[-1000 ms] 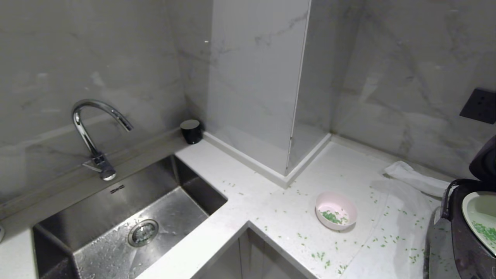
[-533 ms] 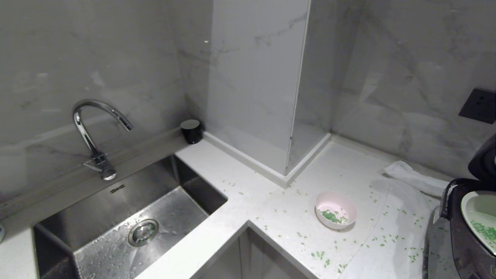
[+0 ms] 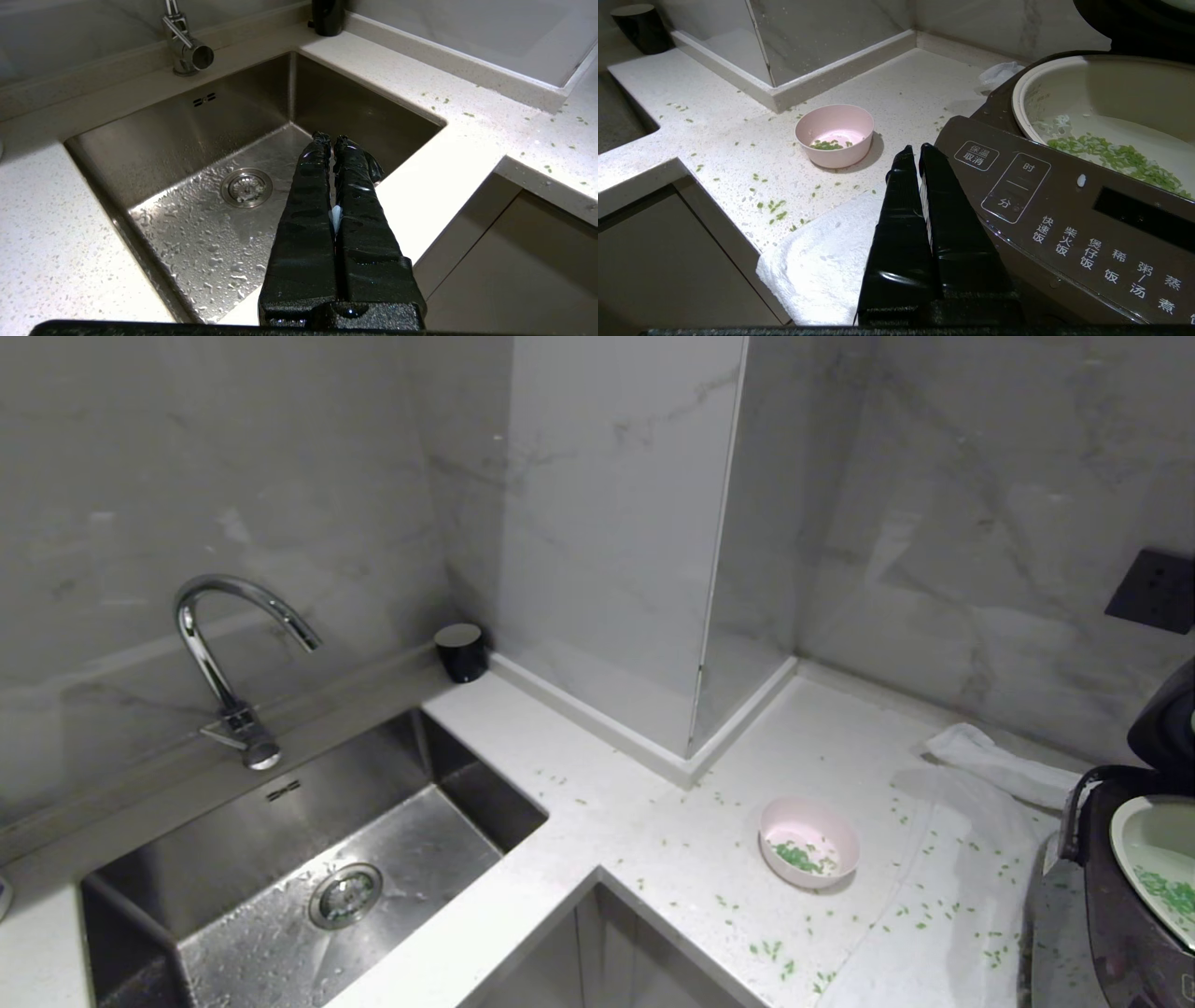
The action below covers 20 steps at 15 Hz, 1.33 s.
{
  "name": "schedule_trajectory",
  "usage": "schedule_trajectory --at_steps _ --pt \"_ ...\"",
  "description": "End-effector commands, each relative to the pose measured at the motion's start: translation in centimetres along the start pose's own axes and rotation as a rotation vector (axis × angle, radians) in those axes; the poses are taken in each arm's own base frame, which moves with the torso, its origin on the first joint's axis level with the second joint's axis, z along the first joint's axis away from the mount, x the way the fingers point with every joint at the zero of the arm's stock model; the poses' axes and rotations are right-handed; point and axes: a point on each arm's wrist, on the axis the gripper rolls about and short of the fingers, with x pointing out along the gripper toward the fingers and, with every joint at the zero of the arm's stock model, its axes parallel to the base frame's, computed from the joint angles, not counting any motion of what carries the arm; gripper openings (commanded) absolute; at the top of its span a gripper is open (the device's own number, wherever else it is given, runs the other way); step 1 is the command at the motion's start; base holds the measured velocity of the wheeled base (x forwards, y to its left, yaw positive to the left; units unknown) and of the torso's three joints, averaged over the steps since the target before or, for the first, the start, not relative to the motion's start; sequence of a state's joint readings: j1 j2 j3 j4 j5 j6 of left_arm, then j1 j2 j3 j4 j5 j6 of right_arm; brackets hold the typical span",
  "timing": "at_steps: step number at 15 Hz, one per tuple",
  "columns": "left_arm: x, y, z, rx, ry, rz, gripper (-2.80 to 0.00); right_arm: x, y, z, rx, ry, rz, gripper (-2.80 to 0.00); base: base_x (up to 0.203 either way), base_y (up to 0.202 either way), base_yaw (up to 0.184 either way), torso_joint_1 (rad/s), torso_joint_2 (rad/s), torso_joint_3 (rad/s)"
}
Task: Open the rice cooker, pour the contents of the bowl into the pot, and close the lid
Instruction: Turn on the tap
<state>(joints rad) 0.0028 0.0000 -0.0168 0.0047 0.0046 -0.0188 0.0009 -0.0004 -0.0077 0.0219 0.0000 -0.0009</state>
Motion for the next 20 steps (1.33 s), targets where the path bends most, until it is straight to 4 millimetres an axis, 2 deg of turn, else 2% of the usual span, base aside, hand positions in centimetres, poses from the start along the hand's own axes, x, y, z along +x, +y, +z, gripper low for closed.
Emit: schedule_trajectory --at_steps 1,7,8,10,12,14,17,19,20 --pt "0.0 0.0 0.0 -0.017 0.000 -0.001 -2.80 0.0 0.0 0.1 0.002 -0.014 -0.002 -2.80 0.000 0.000 0.000 0.000 0.00 0.000" --pt "0.0 0.0 -0.1 -0.027 0.004 0.000 -2.80 0.0 0.0 0.5 -0.018 -0.038 0.005 -2.80 0.000 0.000 0.000 0.000 0.00 0.000" --pt "0.0 0.0 -0.1 -0.026 0.004 0.000 -2.80 -0.4 0.0 1.7 -0.024 -0.078 0.012 -2.80 0.000 0.000 0.000 0.000 0.00 0.000" --pt "0.0 0.0 -0.1 -0.026 0.004 0.000 -2.80 -1.5 0.1 5.4 -0.030 -0.123 0.064 -2.80 0.000 0.000 0.000 0.000 0.00 0.000" --pt "0.0 0.0 -0.1 -0.027 0.004 0.000 -2.80 -0.4 0.3 8.8 -0.027 -0.022 0.131 -2.80 0.000 0.000 0.000 0.000 0.00 0.000" --pt "0.0 0.0 -0.1 -0.027 0.006 0.000 -2.80 2.8 0.4 12.1 -0.010 0.120 0.196 -2.80 0.000 0.000 0.000 0.000 0.00 0.000" --pt "0.0 0.0 -0.1 -0.026 0.006 0.000 -2.80 10.3 0.7 16.0 0.046 0.352 0.270 -2.80 0.000 0.000 0.000 0.000 0.00 0.000" --pt "0.0 0.0 -0.1 -0.027 0.006 0.000 -2.80 15.8 1.8 17.4 0.112 0.502 0.332 -2.80 0.000 0.000 0.000 0.000 0.00 0.000" --pt "0.0 0.0 -0.1 -0.027 0.006 -0.001 -2.80 18.4 2.8 17.5 0.138 0.585 0.372 -2.80 0.000 0.000 0.000 0.000 0.00 0.000"
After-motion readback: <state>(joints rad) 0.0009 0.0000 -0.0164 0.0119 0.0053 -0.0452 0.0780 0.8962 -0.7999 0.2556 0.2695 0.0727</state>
